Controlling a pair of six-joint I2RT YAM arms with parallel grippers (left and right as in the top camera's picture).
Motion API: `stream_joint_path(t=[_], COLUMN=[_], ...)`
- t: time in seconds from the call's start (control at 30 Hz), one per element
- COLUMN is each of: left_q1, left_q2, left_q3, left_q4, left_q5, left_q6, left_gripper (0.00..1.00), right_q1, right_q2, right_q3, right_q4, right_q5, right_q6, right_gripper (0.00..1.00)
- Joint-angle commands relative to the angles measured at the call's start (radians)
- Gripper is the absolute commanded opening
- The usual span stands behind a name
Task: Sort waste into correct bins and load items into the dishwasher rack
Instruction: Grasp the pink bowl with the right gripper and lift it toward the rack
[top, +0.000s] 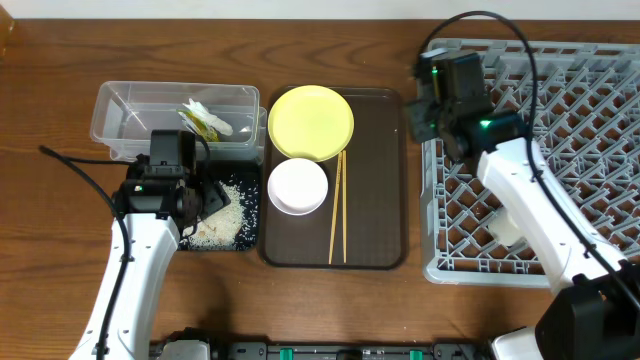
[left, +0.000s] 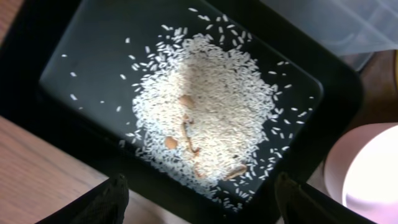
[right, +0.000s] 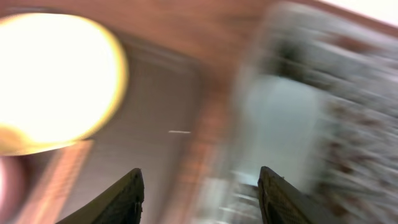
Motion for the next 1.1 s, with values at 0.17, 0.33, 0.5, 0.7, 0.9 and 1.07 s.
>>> stream_joint_path(t=[0.17, 0.33, 0.5, 0.7, 0.9, 1.07], left_q1=[0.04, 0.053, 0.053, 0.053, 0.053, 0.053], left_q2=[-0.005, -0.005, -0.005, -0.005, -0.005, -0.005], left_q3=[0.009, 0.009, 0.009, 0.009, 0.009, 0.009], left_q4=[-0.056, -0.063, -0.063, -0.063, -0.063, -0.063], left_q5=[-0.107, -0.106, -0.106, -0.106, -0.106, -0.106], left_q6=[-0.084, -0.084, -0.084, -0.084, -0.084, -0.084], left_gripper=[0.82, 0.82, 0.83, 0.82, 0.83, 0.83], right_q1=[0.164, 0.25, 0.29, 0.313, 0.308, 0.276], right_q2=[0.072, 0.153, 0.249, 0.337, 0.351, 0.292], right_q3=[-0.001, -0.001, -0.001, -0.001, 0.0, 0.0], right_q4=[-0.029, -0.037, -0.037, -0.013, 0.004, 0.002], right_q5=[-0.396, -0.333, -0.262, -0.261, -0.243, -0.16], right_q6=[0.021, 0.082, 0.179, 0.231, 0.25, 0.256], right_gripper=[0.57, 0.56, 0.54, 0.41, 0.13, 0.01])
